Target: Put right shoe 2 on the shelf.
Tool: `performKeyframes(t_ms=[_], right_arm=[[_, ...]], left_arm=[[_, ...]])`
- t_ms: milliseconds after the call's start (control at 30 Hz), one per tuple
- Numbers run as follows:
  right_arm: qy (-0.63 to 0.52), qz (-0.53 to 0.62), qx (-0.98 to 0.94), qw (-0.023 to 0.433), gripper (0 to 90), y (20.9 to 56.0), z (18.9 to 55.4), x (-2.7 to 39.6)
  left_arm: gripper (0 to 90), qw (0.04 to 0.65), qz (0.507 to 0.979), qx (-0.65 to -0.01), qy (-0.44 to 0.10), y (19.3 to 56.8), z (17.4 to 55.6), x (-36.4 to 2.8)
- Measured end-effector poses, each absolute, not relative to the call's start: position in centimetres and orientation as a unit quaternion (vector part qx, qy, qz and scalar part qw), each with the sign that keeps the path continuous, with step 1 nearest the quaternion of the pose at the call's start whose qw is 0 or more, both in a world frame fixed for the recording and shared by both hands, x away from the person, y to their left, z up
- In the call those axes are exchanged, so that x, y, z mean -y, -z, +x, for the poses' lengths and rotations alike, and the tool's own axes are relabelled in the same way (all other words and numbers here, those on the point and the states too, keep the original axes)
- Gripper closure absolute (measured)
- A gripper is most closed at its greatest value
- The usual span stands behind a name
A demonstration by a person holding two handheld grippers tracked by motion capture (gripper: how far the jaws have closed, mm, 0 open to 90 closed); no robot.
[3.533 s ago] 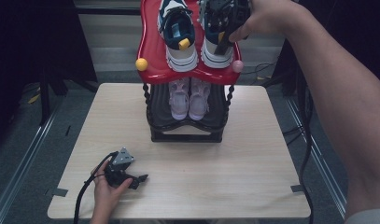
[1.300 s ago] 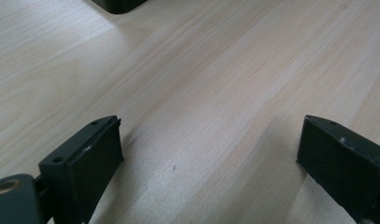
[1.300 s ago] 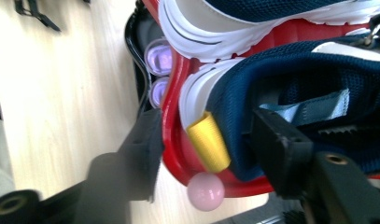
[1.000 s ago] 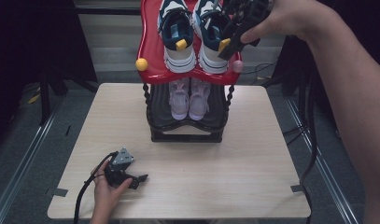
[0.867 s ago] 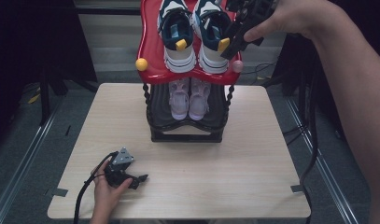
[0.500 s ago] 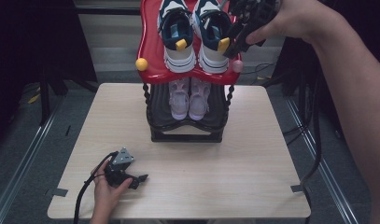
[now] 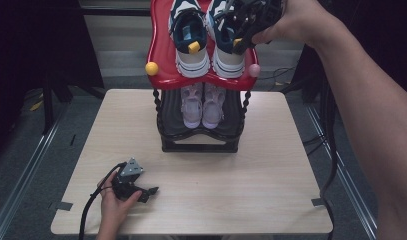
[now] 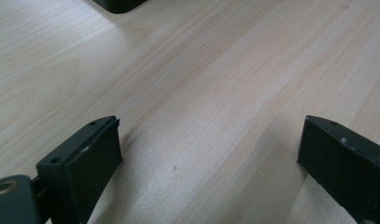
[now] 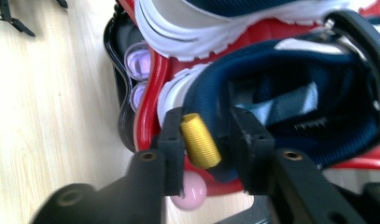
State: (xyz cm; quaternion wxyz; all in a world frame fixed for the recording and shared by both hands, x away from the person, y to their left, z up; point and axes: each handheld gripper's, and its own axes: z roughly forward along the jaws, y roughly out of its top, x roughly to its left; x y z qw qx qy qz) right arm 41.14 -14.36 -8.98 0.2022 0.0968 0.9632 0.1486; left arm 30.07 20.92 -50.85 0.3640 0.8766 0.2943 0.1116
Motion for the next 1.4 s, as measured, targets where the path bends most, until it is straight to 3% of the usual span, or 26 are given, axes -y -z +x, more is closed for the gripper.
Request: performKeyframes(t_ms=[267,333,433,567,1167,1400], right_arm=[[-0.161,0.078,-0.962,0.204,72.8,9.1,41.3,13.7],[-0.16,0.085,-0.964,0.197,66.9,9.2,41.2,13.7],[-0.156,0.089,-0.966,0.185,51.2,9.3,41.0,13.7],[-0.161,0.111,-0.964,0.18,40.6,9.1,40.8,13.9],[-0.187,0.165,-0.956,0.151,25.8,7.4,38.2,17.6],[-0.172,0.157,-0.966,0.111,24.1,8.9,36.7,17.6]], left_arm=[[5.5,0.363,0.877,-0.295,-0.11,50.8,30.1,-20.9],[5.5,0.363,0.877,-0.295,-0.111,50.8,30.1,-20.9],[5.5,0.363,0.877,-0.295,-0.111,50.8,30.1,-20.9],[5.5,0.363,0.877,-0.295,-0.111,50.8,30.1,-20.9],[5.2,0.363,0.877,-0.294,-0.112,50.9,30.1,-20.9],[5.2,0.363,0.877,-0.294,-0.113,50.8,30.1,-20.9]])
